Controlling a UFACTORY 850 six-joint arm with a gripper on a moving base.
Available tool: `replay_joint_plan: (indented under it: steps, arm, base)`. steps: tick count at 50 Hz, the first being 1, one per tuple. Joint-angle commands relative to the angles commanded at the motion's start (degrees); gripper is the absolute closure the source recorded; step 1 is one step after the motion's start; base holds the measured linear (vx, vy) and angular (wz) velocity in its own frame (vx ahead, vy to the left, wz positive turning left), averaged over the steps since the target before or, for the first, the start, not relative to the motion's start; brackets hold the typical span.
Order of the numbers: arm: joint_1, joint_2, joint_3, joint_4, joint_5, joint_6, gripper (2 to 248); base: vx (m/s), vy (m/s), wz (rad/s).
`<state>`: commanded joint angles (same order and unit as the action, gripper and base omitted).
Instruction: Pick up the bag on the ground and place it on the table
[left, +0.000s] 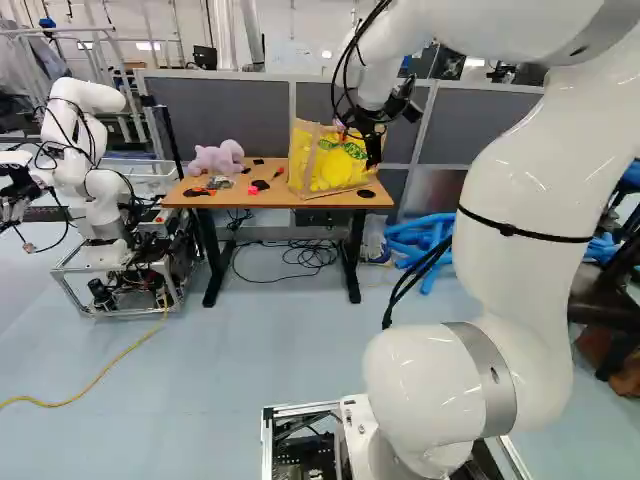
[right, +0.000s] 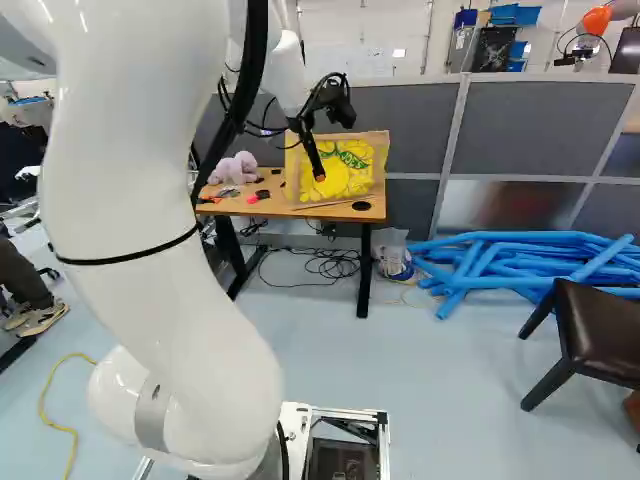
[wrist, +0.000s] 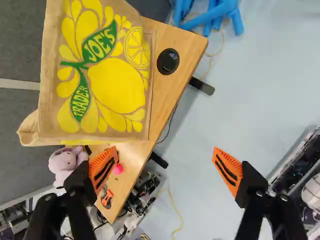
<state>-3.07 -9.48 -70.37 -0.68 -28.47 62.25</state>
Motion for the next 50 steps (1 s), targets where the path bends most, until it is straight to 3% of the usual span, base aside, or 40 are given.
replay_joint_plan:
  steps: [50]
  arm:
    - [1.51,12.49,32.05,0.34,38.47,-30.52,3]
  base:
    - [0.0,0.0,0.0]
